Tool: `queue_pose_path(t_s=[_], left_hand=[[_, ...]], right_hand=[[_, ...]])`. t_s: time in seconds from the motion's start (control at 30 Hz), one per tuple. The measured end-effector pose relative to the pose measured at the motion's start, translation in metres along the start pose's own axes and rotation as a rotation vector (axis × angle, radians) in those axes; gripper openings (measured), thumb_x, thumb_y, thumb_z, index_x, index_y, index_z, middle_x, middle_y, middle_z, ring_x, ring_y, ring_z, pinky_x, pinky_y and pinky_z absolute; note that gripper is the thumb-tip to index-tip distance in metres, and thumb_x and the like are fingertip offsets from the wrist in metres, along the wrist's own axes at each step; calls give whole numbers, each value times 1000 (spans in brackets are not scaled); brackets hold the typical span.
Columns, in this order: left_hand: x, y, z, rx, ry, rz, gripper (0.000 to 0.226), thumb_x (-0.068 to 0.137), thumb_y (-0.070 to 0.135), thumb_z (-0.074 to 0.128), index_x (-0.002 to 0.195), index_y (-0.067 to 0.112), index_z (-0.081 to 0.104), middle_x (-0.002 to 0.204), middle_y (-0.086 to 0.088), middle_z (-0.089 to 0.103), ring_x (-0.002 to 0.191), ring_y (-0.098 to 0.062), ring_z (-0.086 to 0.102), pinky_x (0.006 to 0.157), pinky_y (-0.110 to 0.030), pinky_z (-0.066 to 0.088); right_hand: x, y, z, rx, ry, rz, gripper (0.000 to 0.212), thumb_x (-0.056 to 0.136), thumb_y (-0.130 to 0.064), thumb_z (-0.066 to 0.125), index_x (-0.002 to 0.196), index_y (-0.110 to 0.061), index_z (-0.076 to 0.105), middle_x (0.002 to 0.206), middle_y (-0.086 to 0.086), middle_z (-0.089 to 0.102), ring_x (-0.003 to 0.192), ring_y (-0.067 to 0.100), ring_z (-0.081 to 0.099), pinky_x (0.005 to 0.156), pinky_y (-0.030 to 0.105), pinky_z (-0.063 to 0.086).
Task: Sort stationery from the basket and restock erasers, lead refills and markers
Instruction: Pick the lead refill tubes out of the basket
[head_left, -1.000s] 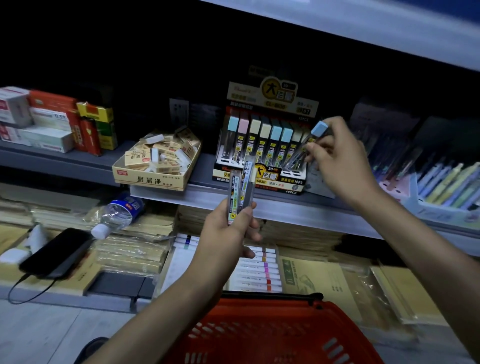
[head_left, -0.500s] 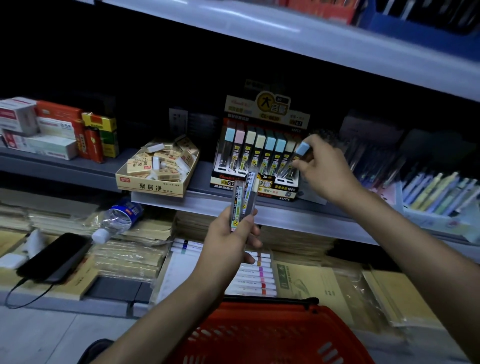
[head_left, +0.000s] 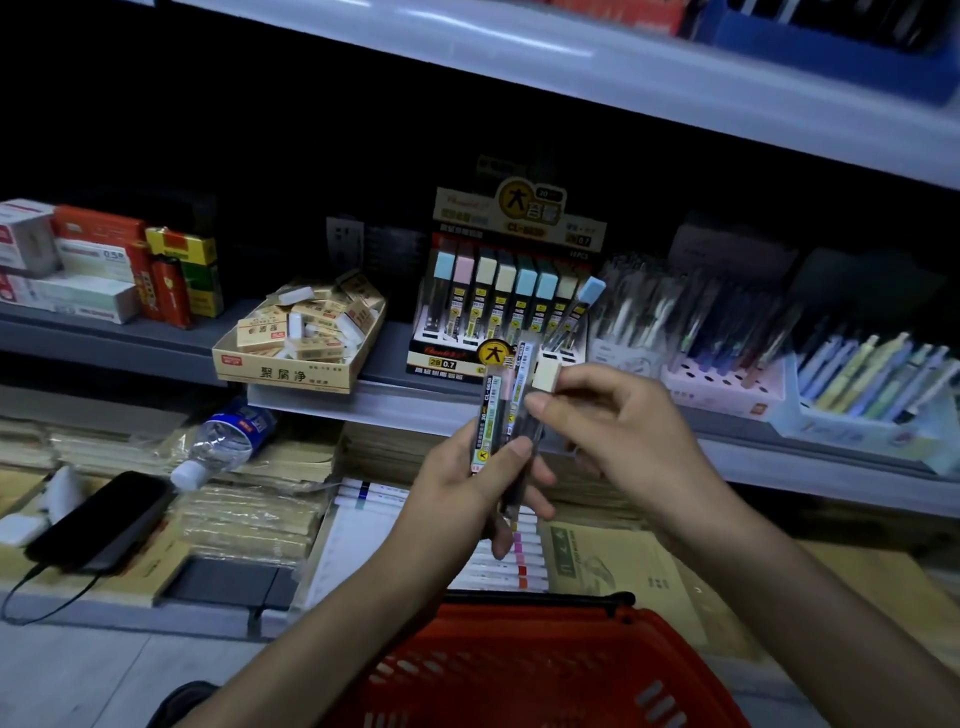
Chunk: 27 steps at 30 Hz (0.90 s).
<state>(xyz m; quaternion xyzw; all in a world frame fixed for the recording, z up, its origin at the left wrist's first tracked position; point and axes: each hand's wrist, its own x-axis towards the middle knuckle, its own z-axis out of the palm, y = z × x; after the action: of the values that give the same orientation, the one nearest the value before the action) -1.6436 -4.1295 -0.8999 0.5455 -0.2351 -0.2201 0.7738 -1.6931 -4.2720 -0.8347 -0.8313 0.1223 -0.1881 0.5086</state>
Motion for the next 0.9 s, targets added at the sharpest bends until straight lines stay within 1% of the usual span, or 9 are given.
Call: queue_pose_path(t_s=[0.07,0.1,0.17,0.23,0.37,0.43,0.53,0.77,0.9], left_hand=[[-2,-4,1,-27,-8,-28,18,104,14,51,118,5,60,97,-20,74,83,-29,75,40,-24,44],[-2,-6,1,-43,6,-45,19,104,14,52,118,7,62,100,-19,75,90,-29,76,41,-26,49],[-1,-10,-2,-38,55,-66,19,103,14,53,118,7,63,103,-15,77,97,-26,76,45,-31,57],[3,-11,-8,16,93,-54,20,103,14,53,120,7,63,105,-10,78,99,-21,76,49,-33,59],[14,-12,-16,105,107,-20,20,105,16,51,120,12,63,107,-6,78,98,-20,76,54,-31,59],[18,-13,-18,123,118,-12,19,105,16,51,119,13,63,106,-7,78,97,-21,76,56,-30,59],[20,-18,-19,130,121,-14,19,105,16,51,118,13,64,103,-7,78,94,-23,76,59,-31,59],[23,-25,-18,118,120,-25,19,105,17,51,118,13,64,102,-10,77,92,-25,76,66,-37,60],[22,-27,-19,113,140,-38,20,104,17,51,118,13,65,100,-10,77,91,-26,75,65,-36,60]], right_hand=[[-2,5,-4,59,-13,18,11,90,-25,76,93,-15,74,68,-7,66,58,4,56,55,18,42],[-1,7,-7,98,-24,24,11,91,-22,75,96,-12,74,68,-3,66,59,8,57,55,21,43],[3,9,-17,178,-11,7,10,94,-16,72,101,-9,73,77,4,72,67,15,65,59,27,49],[14,8,-30,189,76,-79,11,95,-11,70,105,-9,70,86,7,76,74,19,71,66,28,55],[37,6,-54,-59,265,-333,13,99,-7,64,110,-13,60,93,2,70,79,16,72,75,29,59],[46,10,-59,-143,291,-376,10,101,-10,62,108,-17,60,94,-2,68,81,12,72,79,35,61],[57,21,-59,-206,316,-369,10,101,-12,60,106,-21,60,92,-5,68,83,8,71,81,41,60],[69,31,-60,-232,330,-371,7,102,-12,59,105,-18,60,93,-5,67,83,8,71,81,34,60],[71,28,-62,-266,311,-374,8,103,-12,58,108,-17,62,95,-6,67,83,6,69,80,29,58]])
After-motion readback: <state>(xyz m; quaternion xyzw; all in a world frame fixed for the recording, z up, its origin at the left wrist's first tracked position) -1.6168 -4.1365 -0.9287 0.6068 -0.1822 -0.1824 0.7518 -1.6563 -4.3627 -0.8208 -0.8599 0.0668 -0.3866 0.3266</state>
